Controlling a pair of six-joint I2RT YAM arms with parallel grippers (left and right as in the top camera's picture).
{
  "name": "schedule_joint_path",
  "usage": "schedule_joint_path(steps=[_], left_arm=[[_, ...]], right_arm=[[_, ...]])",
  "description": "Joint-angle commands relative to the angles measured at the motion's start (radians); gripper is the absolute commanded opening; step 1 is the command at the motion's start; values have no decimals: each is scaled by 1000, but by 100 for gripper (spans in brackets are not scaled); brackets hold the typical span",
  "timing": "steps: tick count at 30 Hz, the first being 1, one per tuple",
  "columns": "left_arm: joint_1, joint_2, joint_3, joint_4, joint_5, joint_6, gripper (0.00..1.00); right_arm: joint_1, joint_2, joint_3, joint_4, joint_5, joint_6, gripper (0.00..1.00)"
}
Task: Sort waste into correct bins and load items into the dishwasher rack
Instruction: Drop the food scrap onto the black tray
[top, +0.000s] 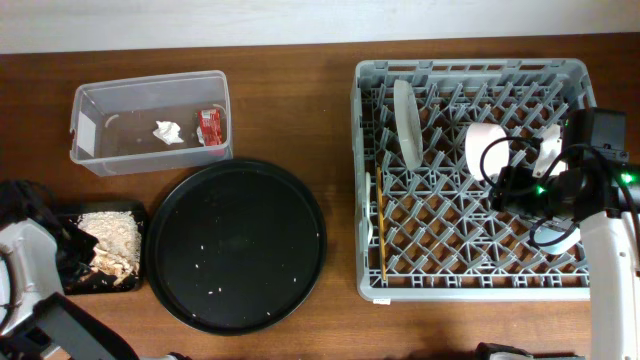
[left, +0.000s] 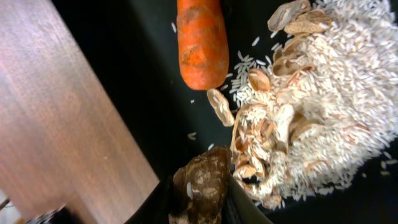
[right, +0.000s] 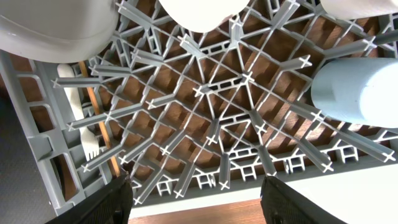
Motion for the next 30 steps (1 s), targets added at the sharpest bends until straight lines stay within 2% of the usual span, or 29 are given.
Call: schedule_joint_path(steps=[1,3,4,5,6,13,15,17,20,24,25,28,30], left_arm=[[7,8,-65,63,-16,-9,22],[7,9,-98,98,-16,-10,22],[7,9,-112,114,-16,-10,25],[7,9,-122,127,-16,-10,33],[7,9,-132,137,-16,-10,34],[7,9,-146,140,-16,-9,36],[7,9,-145,130,-6,-9,51],[7,5,-130,110,38,-8,79],[5,-16,-66,45,58,-4,87],[-33,-89,32,-19,229,26,87],[-63,-114,45,-19,256,46,93],[-179,-182,68,-16,284,116,99],[-296,-221,73,-16,283,186,99]], right_arm=[[-6,2,2,-1,10,-8,69],[-6,2,1,-2,10,-8,69],[-6,2,2,-2,10,-8,69],[-6,2,1,-2,10,-8,69],[-6,2,2,-2,10,-8,69],[-6,2,2,-6,12,-8,69],[-6,2,2,-7,12,-8,69],[-6,2,2,-7,12,-8,70],[-6,2,2,-7,12,-8,73],[-6,2,2,-9,2,-8,79],[-6,2,2,-9,-10,-11,84],[-6,2,2,-9,-58,-37,95],[-3,2,2,-8,-150,-95,99]])
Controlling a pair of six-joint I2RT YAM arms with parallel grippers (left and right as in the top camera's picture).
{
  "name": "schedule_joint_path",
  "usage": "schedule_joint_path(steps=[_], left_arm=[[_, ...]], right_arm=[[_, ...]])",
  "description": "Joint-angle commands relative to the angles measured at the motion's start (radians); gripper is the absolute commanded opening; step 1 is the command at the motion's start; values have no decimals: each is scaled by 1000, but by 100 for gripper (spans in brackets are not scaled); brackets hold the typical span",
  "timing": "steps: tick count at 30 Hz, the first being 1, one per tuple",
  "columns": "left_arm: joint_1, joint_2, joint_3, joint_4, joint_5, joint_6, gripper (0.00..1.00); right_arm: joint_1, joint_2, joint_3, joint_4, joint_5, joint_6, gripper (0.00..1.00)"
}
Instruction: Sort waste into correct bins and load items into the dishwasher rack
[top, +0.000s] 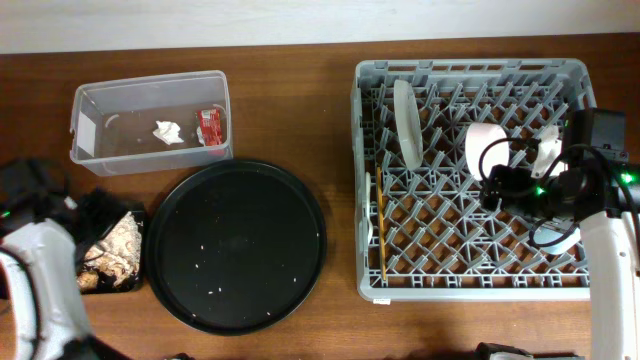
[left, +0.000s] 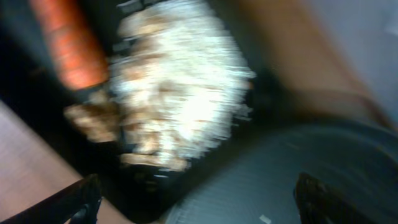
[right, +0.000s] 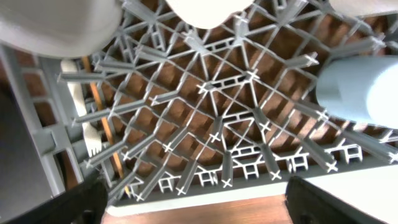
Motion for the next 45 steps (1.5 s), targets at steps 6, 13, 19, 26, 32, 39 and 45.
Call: schedule_joint_path(steps=[6,13,19,26,32,39,45], left_arm=[[-555,-87,24,-95,63,347,99],[-662,-126,24,-309,44,311,99],[-657,-447,-27,-219,61,309,99],[-657,-880,-147,-99,27,233,99],[-657,-1001,-147,-154,27,233,99],[-657,-1001,-147,-267,27,233,99],[-657,-1001,-147,-315,27,233,99]], right_arm=[[145,26,2,7,-200,-149,99],[312,24,2,-55,-42,-132,99],[312,-221,-51,8,-35,-110,99],[312,-627,-201,148,35,-111,99],[312,-699,-201,146,35,-111,99],[312,-698,-201,146,35,-111,99],[312,-698,-201,146,35,-111,99]])
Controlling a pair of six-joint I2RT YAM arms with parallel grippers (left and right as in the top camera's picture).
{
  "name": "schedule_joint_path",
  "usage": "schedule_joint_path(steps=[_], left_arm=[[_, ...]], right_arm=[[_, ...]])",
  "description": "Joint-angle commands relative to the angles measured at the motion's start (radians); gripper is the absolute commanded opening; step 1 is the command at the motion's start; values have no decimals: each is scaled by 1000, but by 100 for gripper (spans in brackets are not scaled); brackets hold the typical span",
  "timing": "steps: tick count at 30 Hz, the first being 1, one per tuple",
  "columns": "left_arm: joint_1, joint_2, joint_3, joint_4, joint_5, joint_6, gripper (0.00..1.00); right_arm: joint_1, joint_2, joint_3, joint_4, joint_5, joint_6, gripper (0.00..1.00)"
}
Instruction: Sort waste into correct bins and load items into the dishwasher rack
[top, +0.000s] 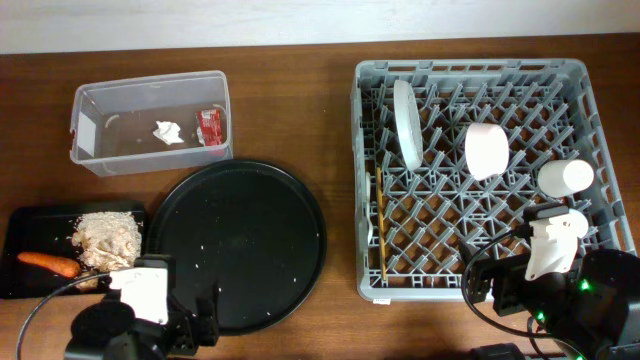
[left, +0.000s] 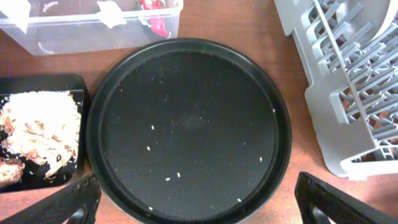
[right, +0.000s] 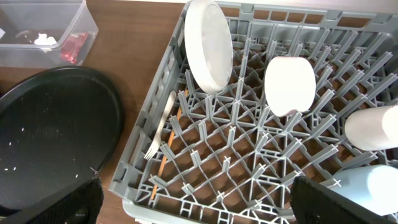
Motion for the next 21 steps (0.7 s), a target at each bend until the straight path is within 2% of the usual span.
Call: schedule_joint_path(steps=[1,7,13,21], left_arm=[[5,-2,-5,0,-10,-9,99],[5,-2,-5,0,-10,-9,99],[5,-2,-5,0,-10,-9,99],[5,-2,-5,0,-10,-9,99]], right_arm=[[5,-7,-5,3,13,11,99],[5,-7,-5,5,21,10,99],[5,-7,-6,37,24,-132,99],[5,-78,-32,14,20,-133,99]])
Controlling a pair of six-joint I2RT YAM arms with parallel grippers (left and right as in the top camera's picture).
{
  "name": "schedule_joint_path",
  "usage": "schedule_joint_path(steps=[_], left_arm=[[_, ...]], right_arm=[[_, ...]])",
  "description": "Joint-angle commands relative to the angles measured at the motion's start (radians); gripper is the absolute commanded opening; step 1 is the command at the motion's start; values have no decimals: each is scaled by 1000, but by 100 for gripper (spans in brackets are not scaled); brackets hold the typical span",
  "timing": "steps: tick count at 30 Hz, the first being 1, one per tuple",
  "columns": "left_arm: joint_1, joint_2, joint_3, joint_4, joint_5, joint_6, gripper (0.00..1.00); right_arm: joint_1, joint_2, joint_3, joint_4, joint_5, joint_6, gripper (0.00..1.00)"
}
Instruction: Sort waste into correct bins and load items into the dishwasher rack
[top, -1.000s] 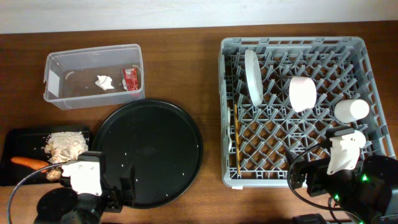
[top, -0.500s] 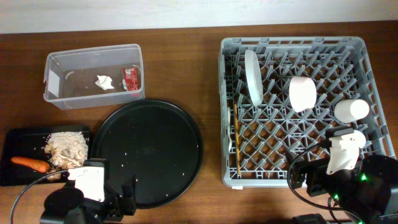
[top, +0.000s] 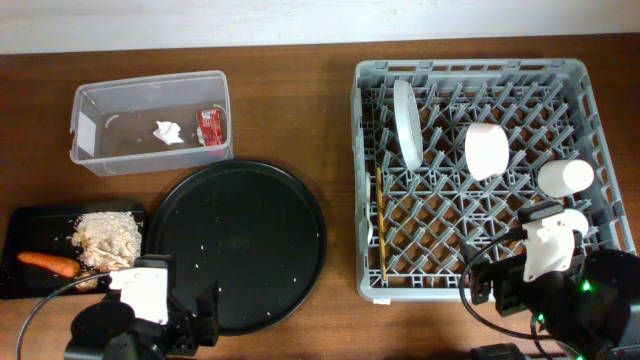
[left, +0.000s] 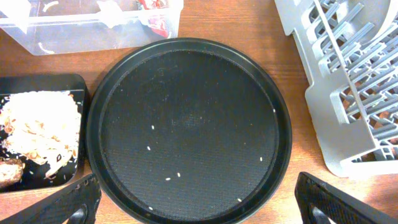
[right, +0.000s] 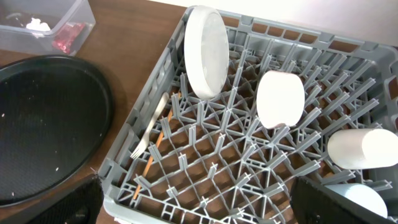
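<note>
The grey dishwasher rack (top: 362, 180) on the right holds a white plate (top: 404, 122), a white bowl (top: 487, 150), white cups (top: 565, 177), and a fork and chopstick (top: 380, 225). A clear bin (top: 92, 95) at the back left contains crumpled paper (top: 166, 131) and a red wrapper (top: 210, 126). The black food tray (top: 25, 215) holds rice (top: 108, 240) and a carrot (top: 48, 264). My left gripper (left: 200, 202) is open, high over the round black tray (left: 186, 124). My right gripper (right: 205, 202) is open above the rack's (right: 146, 124) front.
The round black tray (top: 237, 245) bears only a few rice grains. Both arms sit at the table's front edge, the left arm (top: 135, 320) below the round tray, the right arm (top: 555, 290) below the rack. A pale wall runs behind the table.
Almost nothing differs. The right wrist view has shifted slightly, so the rack sits a little lower and further left in it. Both grippers stay open and hold nothing.
First my left gripper was low in the food tray with a brown scrap between its fingers, and my right gripper hung open just above the rack grid. A second later the left was open over the tray. By now both arms are back at the front edge, open.
</note>
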Motion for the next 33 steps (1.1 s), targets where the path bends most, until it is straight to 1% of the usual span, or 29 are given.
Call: schedule_joint_path(steps=[1,4,5,7,12,13,16,17,19,23,25,28,31,33], left_arm=[[5,-2,-5,-1,-10,-9,99],[5,-2,-5,-1,-10,-9,99],[5,-2,-5,-1,-10,-9,99],[5,-2,-5,-1,-10,-9,99],[5,-2,-5,-1,-10,-9,99],[5,-2,-5,-1,-10,-9,99],[5,-2,-5,-1,-10,-9,99],[5,-2,-5,-1,-10,-9,99],[5,-2,-5,-1,-10,-9,99],[5,-2,-5,-1,-10,-9,99],[5,-2,-5,-1,-10,-9,99],[5,-2,-5,-1,-10,-9,99],[5,-2,-5,-1,-10,-9,99],[5,-2,-5,-1,-10,-9,99]], right_arm=[[5,-105,-50,1,10,-23,99],[5,-230,-132,41,13,-30,99],[5,-282,-177,82,13,-40,99],[5,-379,-286,192,13,-64,99],[5,-577,-601,478,4,-66,99],[5,-595,-674,565,5,-66,99],[5,-595,-770,701,9,-67,99],[5,-595,-825,782,16,-82,99],[5,-595,-891,885,28,-109,99],[0,-595,-1043,1103,35,-119,99],[0,-595,-1147,1270,35,-119,99],[-1,-595,-1150,1199,93,-120,99],[-9,-595,-1150,1078,107,-114,99],[-9,-595,-1150,1084,106,-111,99]])
